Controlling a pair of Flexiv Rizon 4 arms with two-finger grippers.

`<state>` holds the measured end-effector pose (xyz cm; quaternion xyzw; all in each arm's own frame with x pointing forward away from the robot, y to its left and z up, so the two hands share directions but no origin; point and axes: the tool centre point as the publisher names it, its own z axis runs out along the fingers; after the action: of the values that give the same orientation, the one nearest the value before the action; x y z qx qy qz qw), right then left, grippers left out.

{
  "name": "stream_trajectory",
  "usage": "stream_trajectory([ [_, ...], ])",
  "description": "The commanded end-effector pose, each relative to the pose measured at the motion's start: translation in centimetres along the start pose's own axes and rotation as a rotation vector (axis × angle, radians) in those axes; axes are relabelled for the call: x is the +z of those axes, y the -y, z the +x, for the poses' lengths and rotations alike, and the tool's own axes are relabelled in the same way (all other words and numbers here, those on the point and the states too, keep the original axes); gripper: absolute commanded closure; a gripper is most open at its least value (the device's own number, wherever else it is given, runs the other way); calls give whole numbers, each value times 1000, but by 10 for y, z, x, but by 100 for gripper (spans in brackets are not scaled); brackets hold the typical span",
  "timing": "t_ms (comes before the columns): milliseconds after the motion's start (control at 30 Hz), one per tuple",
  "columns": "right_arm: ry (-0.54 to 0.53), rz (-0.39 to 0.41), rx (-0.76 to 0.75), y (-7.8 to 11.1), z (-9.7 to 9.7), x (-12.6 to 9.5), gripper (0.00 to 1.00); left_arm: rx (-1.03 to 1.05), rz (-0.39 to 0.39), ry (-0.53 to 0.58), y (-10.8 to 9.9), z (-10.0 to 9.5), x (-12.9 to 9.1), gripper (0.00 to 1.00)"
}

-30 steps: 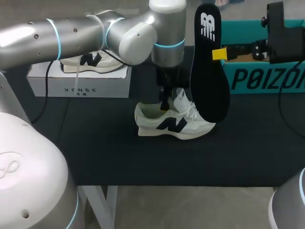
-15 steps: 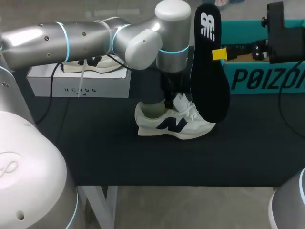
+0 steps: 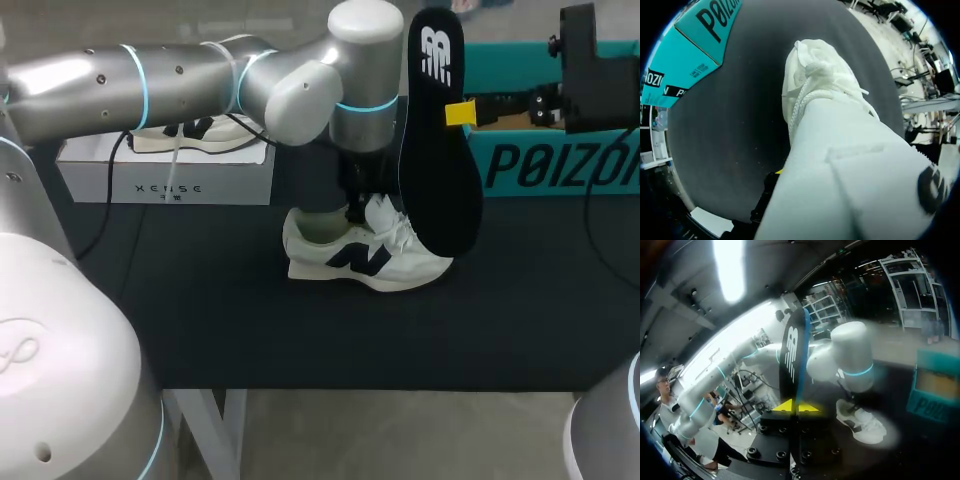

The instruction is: Take the shoe out of the shoebox, open the shoe tongue, remove and reinsert the insole, then place the shoe into the shoebox

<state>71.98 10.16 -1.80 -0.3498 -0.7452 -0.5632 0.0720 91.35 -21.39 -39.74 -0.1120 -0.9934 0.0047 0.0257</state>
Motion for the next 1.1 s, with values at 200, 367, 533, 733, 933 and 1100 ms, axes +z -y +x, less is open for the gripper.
stream_trajectory([
  [200,0,1,0,0,-1,2,100,335,-128,-9,-12,-5,-30,100],
  [367,0,1,0,0,-1,2,100,603,-72,-27,-16,-5,-36,100],
  [533,0,1,0,0,-1,2,100,603,-72,-27,-16,-5,-36,100],
  [733,0,1,0,0,-1,2,100,603,-72,-27,-16,-5,-36,100],
  [933,0,1,0,0,-1,2,100,882,-88,-24,-10,-8,-46,100],
  [1100,0,1,0,0,-1,2,100,1216,-102,-57,-8,-12,-55,100],
])
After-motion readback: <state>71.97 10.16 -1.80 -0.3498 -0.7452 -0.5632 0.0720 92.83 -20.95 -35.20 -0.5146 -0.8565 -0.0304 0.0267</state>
